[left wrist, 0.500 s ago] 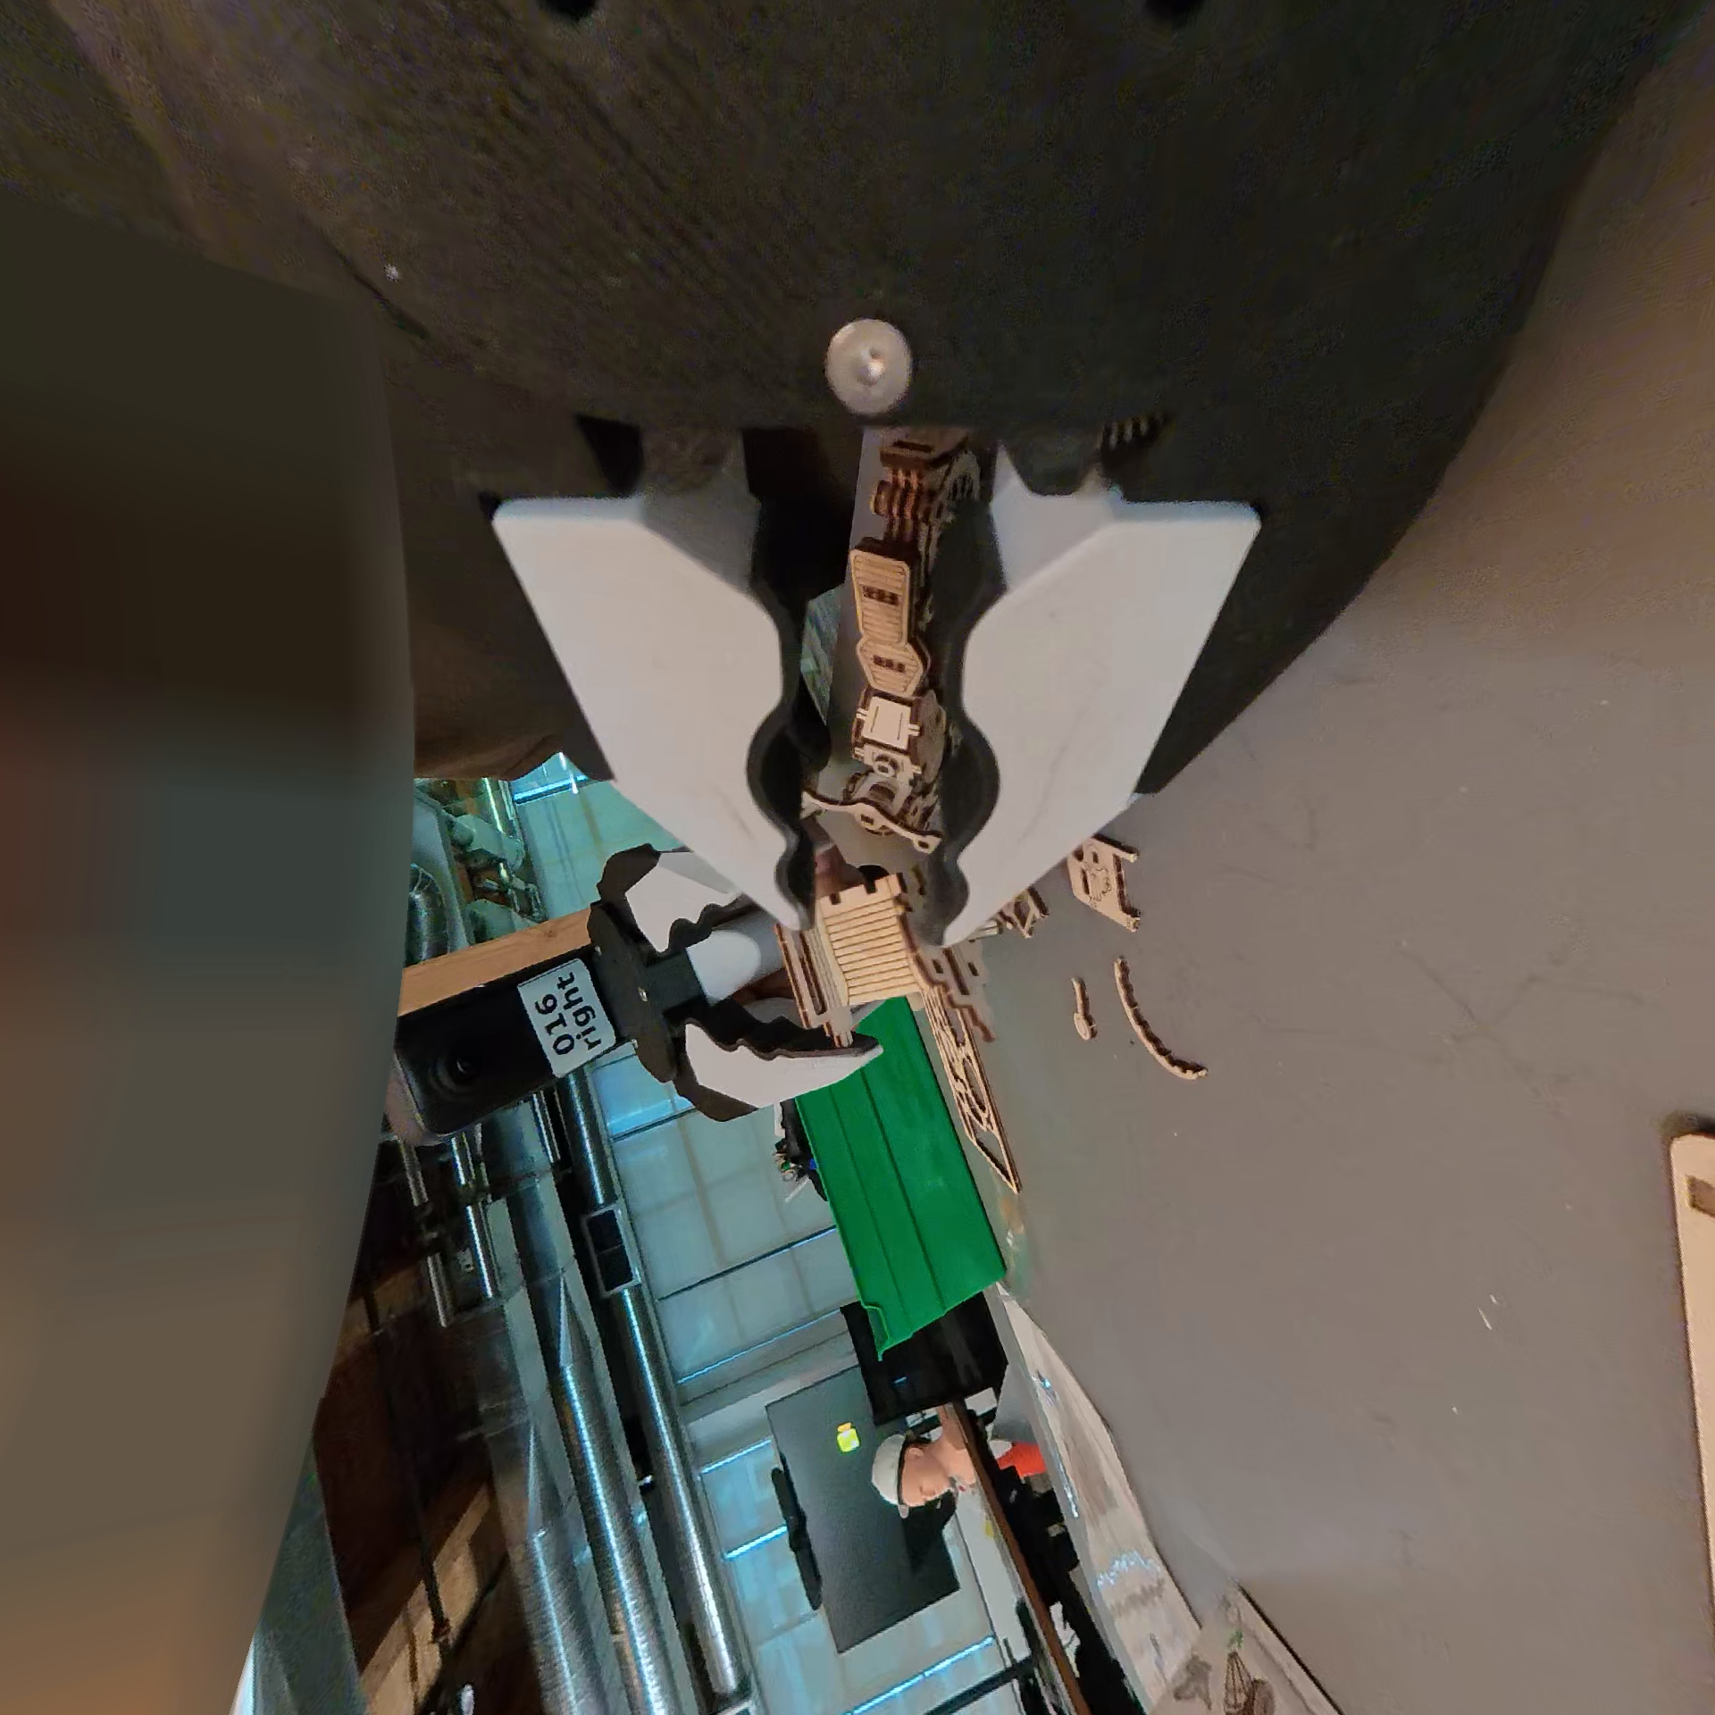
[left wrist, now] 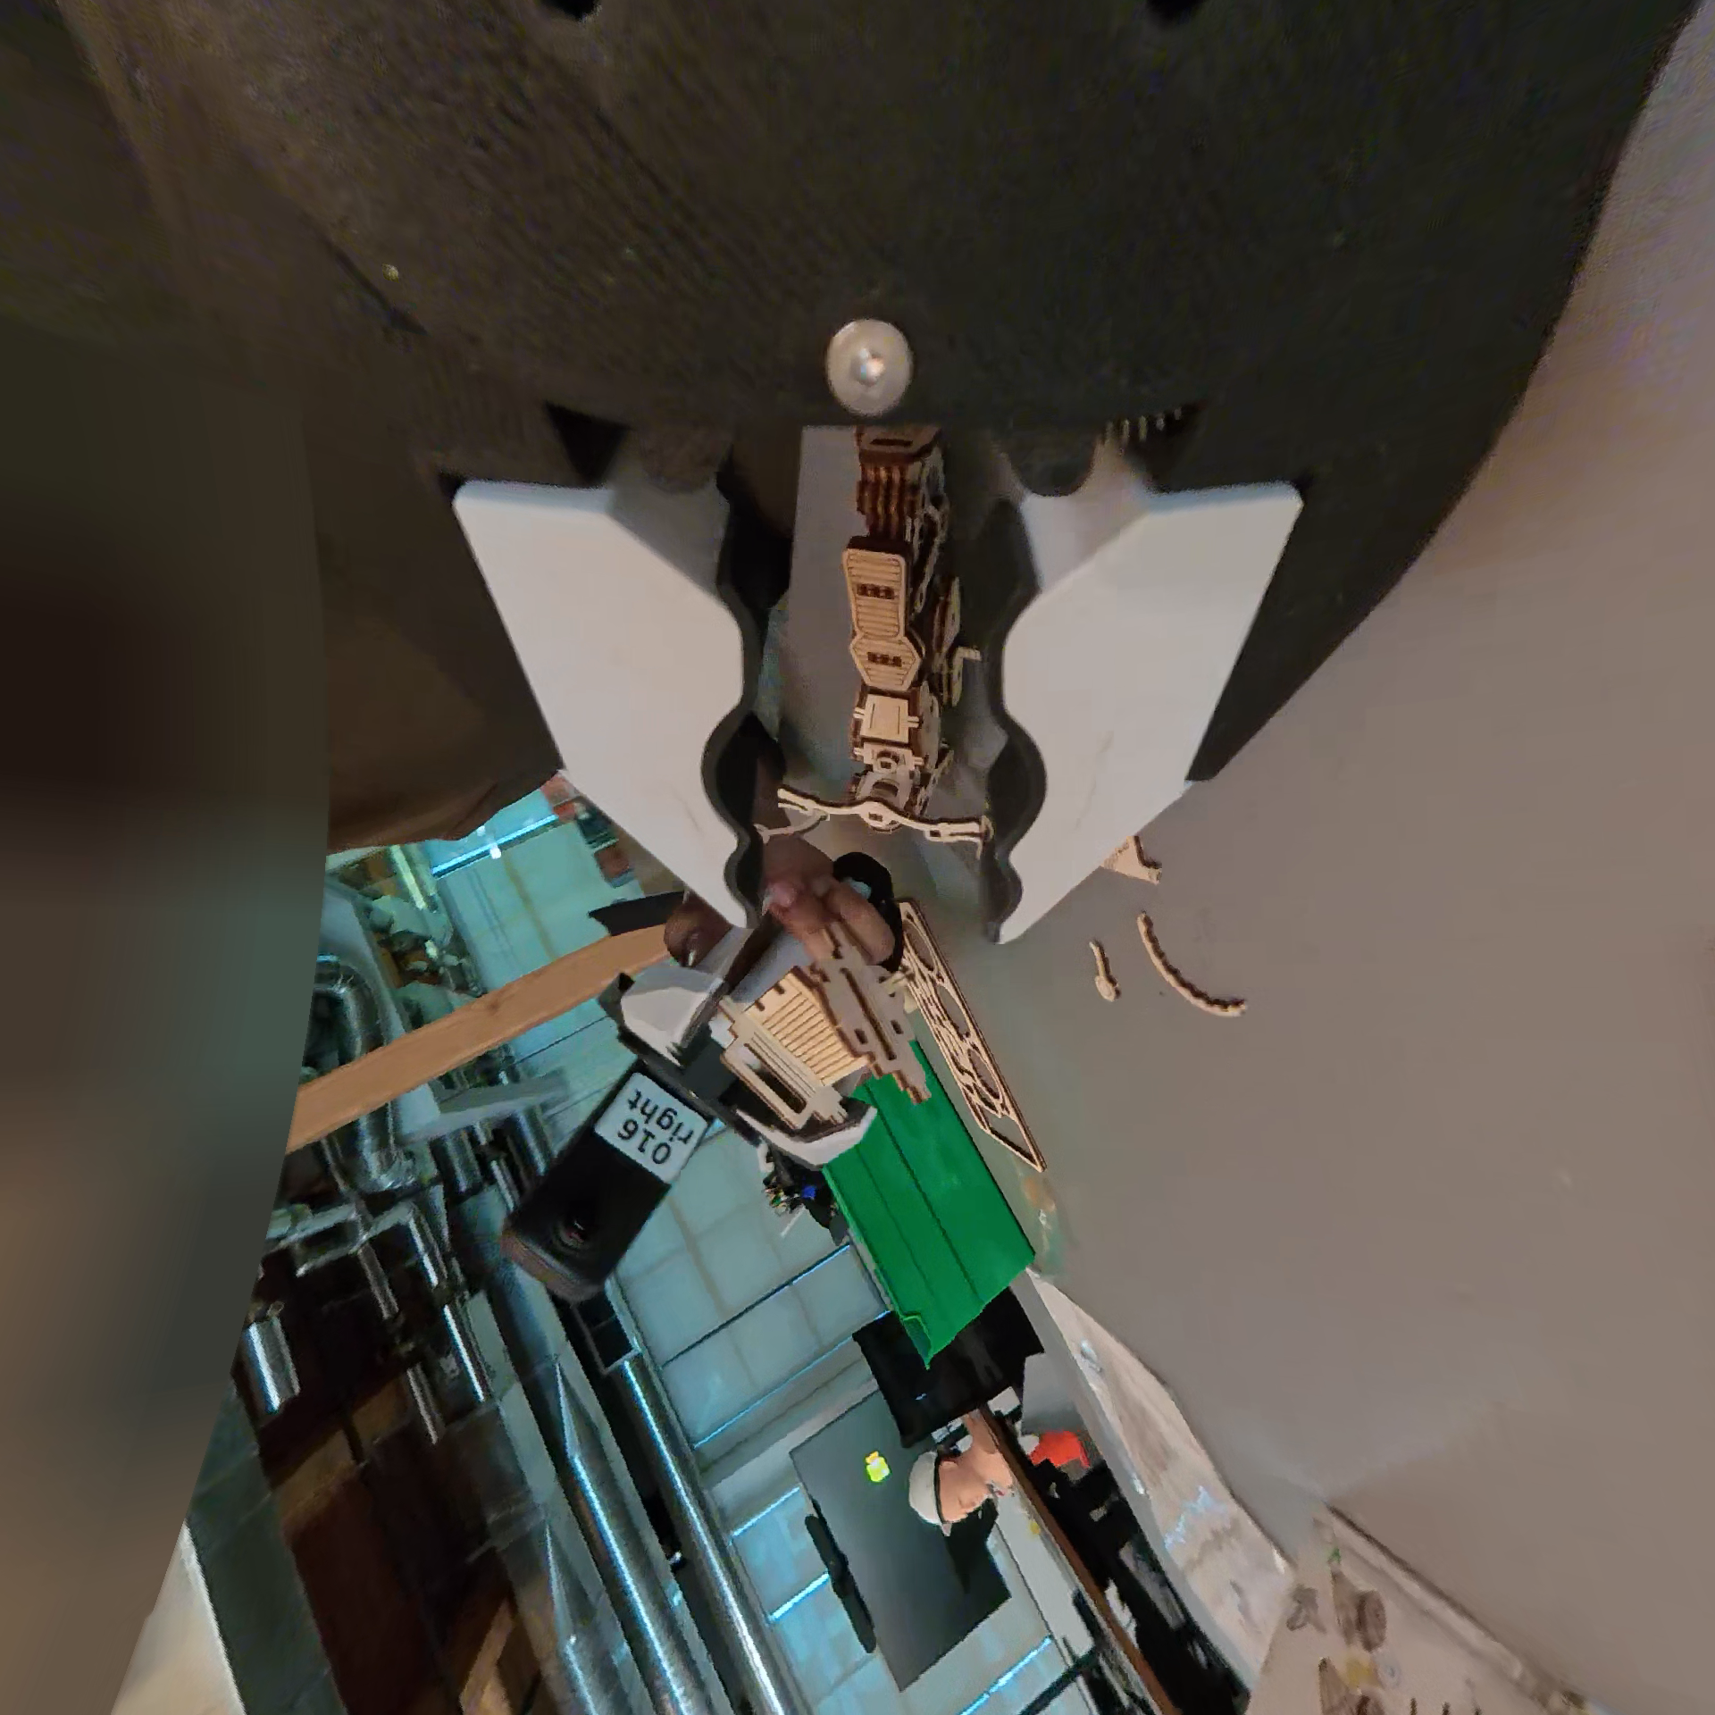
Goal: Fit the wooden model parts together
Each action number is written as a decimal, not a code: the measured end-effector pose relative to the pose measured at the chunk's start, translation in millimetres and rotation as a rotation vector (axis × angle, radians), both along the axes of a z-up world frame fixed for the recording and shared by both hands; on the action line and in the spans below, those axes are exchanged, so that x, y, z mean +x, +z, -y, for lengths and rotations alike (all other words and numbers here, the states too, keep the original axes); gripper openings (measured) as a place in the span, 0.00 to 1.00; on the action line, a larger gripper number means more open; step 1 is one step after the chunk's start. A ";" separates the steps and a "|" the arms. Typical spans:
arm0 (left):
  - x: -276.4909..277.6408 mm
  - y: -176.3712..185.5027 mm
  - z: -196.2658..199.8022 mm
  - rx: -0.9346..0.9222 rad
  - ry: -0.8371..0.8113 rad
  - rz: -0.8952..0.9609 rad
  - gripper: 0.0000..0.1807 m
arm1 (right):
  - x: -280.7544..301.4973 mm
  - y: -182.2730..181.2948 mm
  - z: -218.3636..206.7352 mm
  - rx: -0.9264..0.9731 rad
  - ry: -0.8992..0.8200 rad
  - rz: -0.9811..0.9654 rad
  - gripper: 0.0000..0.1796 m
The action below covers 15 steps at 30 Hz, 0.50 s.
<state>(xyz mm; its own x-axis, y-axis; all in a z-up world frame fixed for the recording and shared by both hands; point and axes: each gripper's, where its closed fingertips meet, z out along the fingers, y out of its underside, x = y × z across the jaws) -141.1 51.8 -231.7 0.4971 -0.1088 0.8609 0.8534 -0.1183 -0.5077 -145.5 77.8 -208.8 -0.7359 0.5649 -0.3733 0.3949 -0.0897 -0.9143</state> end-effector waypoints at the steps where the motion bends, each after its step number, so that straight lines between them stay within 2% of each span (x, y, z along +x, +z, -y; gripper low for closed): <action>1: -0.7 2.4 0.5 0.001 0.013 -0.044 0.25 | 0.4 3.1 0.3 -0.050 0.010 0.022 0.24; 6: 0.3 13.9 1.9 0.017 0.066 -0.205 0.20 | 3.1 18.8 3.0 -0.306 0.072 0.145 0.24; 9: 5.4 22.5 2.5 0.065 0.056 -0.220 0.17 | 5.2 18.8 7.3 -0.356 0.092 0.193 0.24; 13: 8.0 23.9 3.3 0.064 0.063 -0.267 0.07 | 7.6 17.8 11.4 -0.404 0.107 0.254 0.24; 15: 10.0 23.2 2.8 0.060 0.055 -0.272 0.07 | 7.7 18.4 11.3 -0.439 0.109 0.283 0.24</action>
<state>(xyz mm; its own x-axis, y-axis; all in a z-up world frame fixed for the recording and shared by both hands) -131.1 49.0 -208.5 0.7156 -0.1220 0.6878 0.6890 -0.0384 -0.7237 -137.8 66.5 -190.5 -0.6177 0.2364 -0.7501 0.6493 -0.3848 -0.6560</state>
